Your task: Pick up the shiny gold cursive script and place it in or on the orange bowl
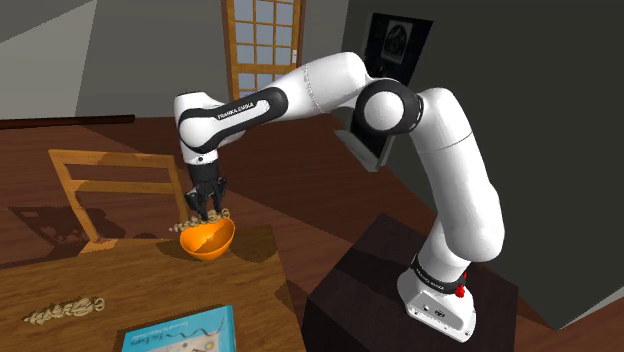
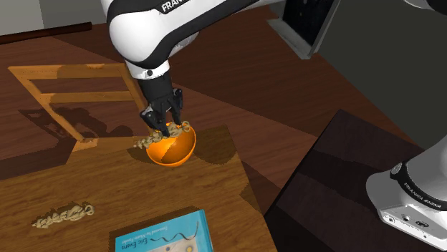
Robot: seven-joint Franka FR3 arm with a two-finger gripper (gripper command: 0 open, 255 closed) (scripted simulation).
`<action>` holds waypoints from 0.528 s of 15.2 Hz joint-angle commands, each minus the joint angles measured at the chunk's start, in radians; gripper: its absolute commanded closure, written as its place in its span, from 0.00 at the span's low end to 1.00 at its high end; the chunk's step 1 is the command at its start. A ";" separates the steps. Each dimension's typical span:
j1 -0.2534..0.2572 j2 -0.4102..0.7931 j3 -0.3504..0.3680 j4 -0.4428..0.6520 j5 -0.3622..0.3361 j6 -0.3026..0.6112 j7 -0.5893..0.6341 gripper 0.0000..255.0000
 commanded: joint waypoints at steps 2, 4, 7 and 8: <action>-0.031 0.030 -0.015 0.066 -0.007 -0.044 -0.045 1.00; -0.030 0.042 -0.016 0.057 -0.009 -0.024 -0.047 1.00; -0.029 0.061 -0.019 0.047 -0.012 0.004 -0.050 1.00; -0.028 0.067 -0.020 0.044 -0.013 0.013 -0.051 1.00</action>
